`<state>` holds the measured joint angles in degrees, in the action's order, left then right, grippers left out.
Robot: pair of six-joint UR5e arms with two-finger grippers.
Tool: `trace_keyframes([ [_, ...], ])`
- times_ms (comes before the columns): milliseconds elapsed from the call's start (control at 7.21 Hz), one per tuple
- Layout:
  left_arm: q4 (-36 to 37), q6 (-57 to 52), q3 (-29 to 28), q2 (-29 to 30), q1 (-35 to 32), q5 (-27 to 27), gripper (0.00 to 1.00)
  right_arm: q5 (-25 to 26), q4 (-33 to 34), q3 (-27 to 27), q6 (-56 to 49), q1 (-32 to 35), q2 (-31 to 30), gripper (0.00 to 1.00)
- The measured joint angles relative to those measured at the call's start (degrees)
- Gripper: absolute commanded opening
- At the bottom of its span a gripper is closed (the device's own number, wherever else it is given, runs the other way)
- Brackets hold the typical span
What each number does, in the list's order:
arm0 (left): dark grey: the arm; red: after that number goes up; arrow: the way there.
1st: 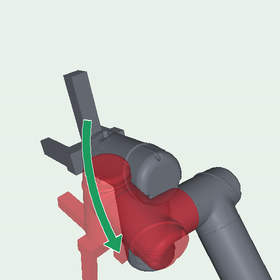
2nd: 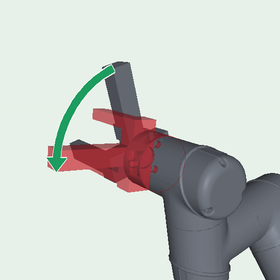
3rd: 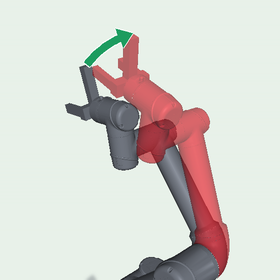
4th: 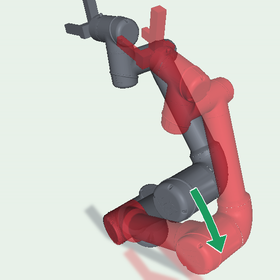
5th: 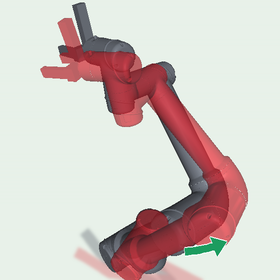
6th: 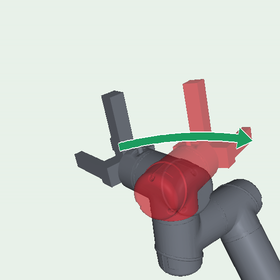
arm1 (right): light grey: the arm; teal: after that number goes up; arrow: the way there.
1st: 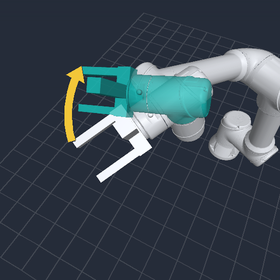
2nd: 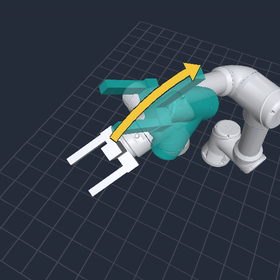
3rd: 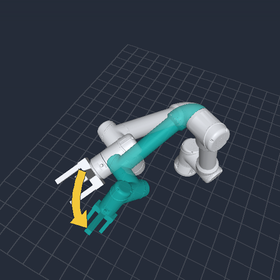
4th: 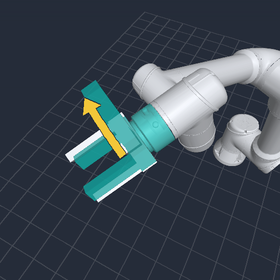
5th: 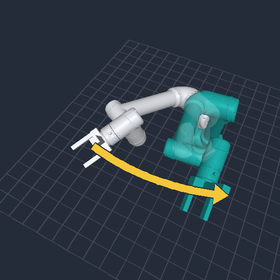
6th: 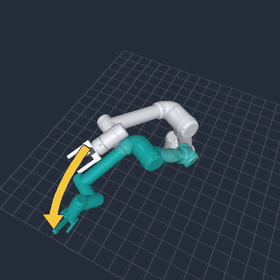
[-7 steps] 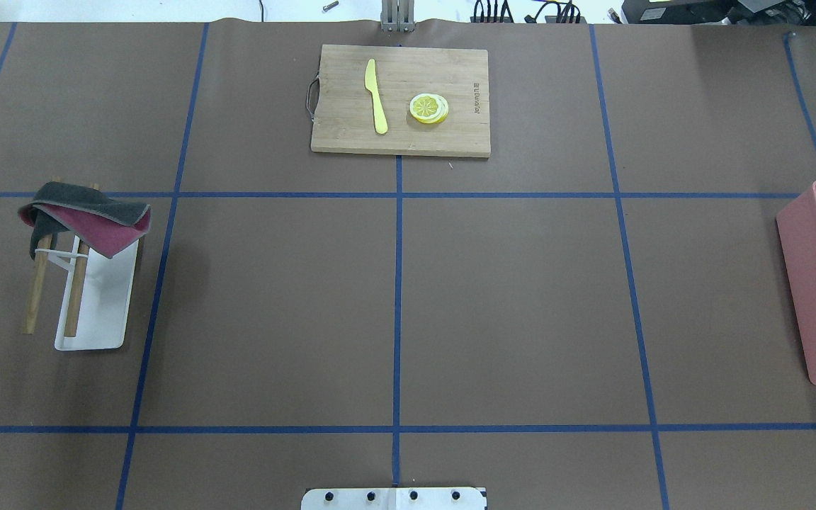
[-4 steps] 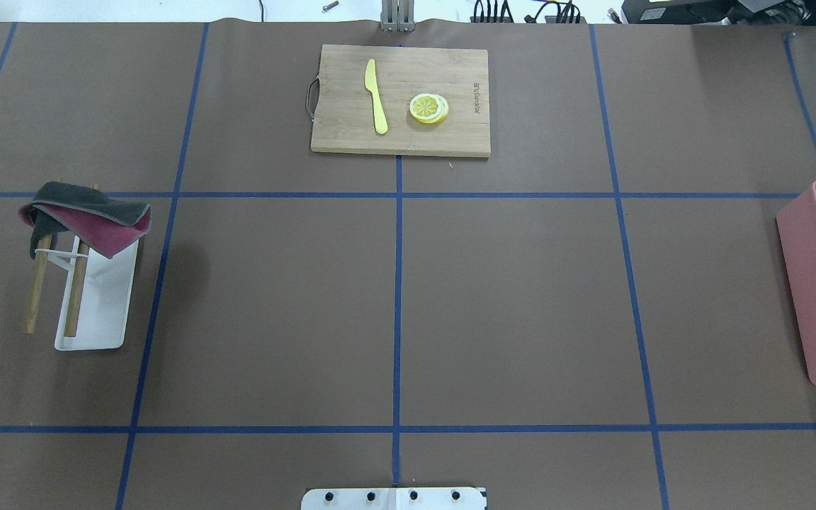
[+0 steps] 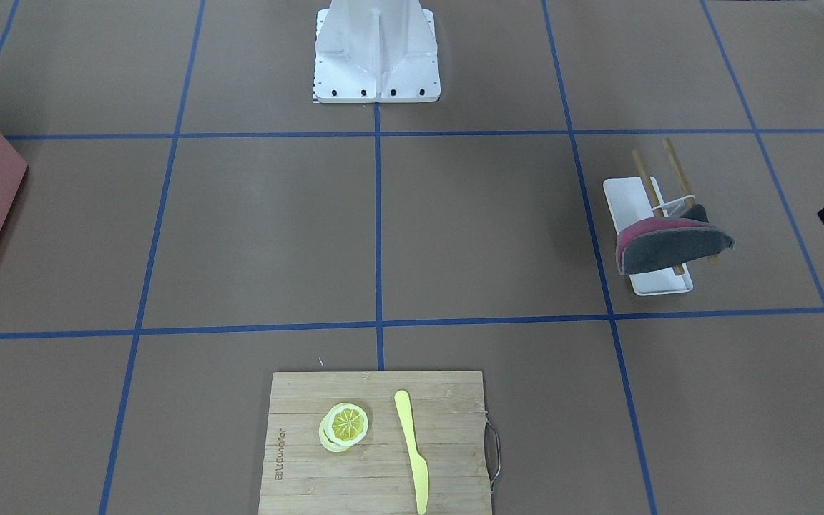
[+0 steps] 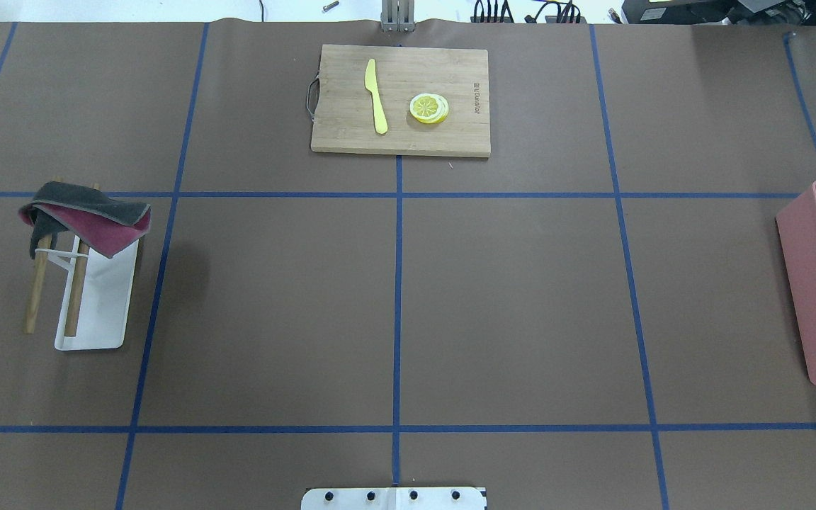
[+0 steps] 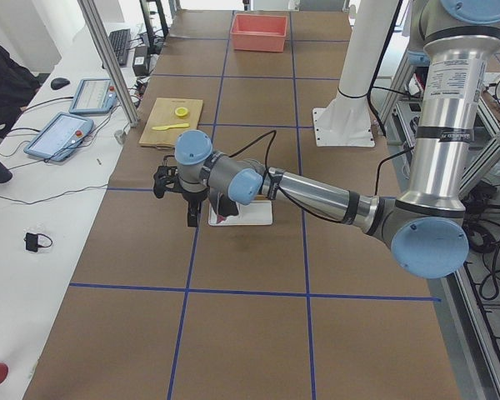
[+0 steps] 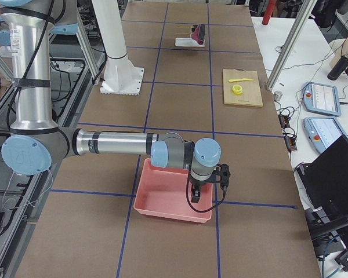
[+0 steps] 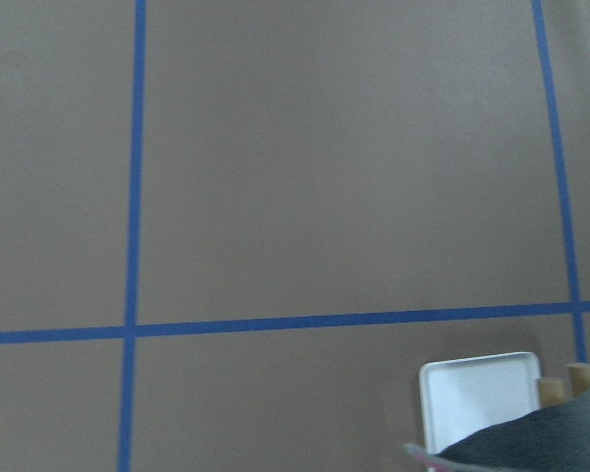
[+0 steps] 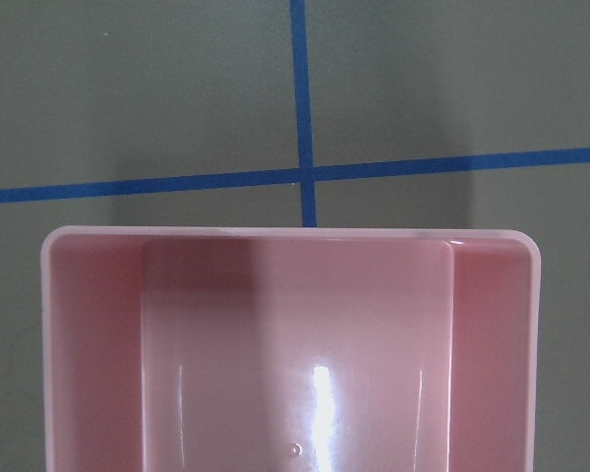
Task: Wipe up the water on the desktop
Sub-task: 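Lower the left gripper onto the grey-pink cloth on the white rack and grasp it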
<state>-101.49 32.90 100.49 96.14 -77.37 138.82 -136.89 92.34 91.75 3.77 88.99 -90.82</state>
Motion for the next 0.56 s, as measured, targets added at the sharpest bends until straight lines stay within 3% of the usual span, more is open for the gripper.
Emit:
trace_keyframes([
  [555,-1.36,12.6,0.4,1.04,7.79,-0.73,0.98,0.42,-0.05,-0.6,0.19,-0.68,-0.04,1.0],
])
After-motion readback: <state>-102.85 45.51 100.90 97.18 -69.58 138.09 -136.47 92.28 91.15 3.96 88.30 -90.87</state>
